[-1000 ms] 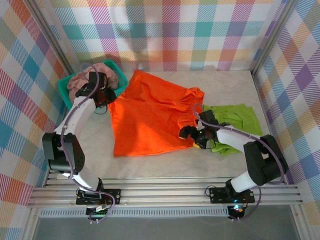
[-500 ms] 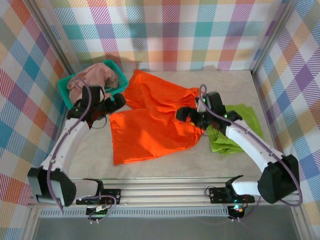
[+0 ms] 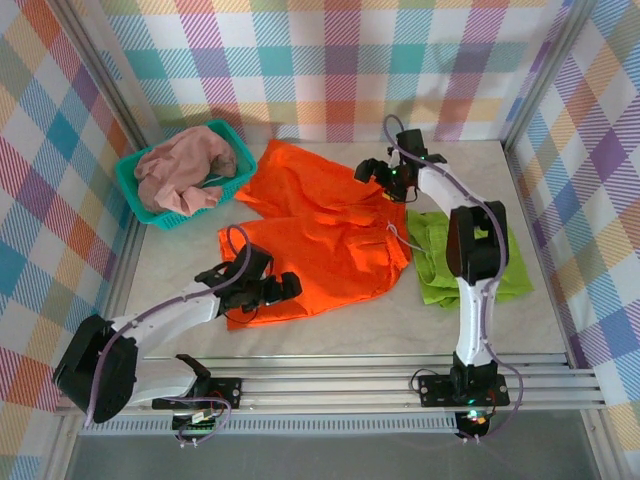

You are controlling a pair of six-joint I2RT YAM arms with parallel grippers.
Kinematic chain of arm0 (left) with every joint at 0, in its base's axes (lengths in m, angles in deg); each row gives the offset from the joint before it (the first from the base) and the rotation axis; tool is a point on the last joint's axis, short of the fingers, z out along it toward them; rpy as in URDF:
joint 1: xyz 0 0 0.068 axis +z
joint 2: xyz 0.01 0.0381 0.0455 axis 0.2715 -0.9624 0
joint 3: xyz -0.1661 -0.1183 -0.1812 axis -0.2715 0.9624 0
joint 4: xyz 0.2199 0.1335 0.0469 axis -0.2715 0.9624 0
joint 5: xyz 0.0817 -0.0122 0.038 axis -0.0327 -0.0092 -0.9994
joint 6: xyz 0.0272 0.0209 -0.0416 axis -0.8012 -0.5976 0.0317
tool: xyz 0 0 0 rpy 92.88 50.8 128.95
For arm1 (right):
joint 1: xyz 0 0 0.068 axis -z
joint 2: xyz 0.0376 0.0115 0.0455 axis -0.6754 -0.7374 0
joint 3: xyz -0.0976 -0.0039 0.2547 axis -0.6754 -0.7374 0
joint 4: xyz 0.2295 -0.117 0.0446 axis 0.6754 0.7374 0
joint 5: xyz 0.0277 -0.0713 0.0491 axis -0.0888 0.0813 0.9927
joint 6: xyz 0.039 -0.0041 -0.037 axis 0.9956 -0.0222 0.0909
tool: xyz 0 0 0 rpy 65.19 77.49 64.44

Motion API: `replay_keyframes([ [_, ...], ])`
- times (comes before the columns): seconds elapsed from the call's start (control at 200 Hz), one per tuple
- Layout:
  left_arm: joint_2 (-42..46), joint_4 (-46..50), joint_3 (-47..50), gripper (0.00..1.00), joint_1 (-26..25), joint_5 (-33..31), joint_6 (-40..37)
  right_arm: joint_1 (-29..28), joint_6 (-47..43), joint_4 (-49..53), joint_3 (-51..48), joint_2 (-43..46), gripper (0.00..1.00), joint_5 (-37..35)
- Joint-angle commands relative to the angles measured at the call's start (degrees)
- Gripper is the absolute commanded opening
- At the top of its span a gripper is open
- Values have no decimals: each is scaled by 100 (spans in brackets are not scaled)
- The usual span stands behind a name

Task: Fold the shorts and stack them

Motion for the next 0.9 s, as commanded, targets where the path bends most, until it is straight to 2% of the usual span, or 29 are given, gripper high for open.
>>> replay_keyframes([
  [0.0,-27,-132,288,100,-74,-449,230,139,-85,494,751,-507,100,120],
  [0.11,-38,154,541,100,-76,-793,273,309,-9,636,1235,-1027,100,178],
  [0.285,-56,289,1002,100,-70,-1171,534,547,133,666,1624,-1374,100,167],
  [0.5,21,442,1204,100,-19,-1241,620,806,294,1328,2397,-1913,100,-19],
  [0.59,151,422,1182,100,-11,-1083,546,843,339,1433,2565,-1994,100,391],
  [0.66,421,498,999,100,-16,-909,447,795,251,1237,2371,-1695,99,754],
  [0.745,897,843,614,100,-15,-945,238,656,61,866,1756,-905,99,986],
  [0.895,1386,1478,-187,100,262,-957,-24,367,-160,328,107,932,100,722],
])
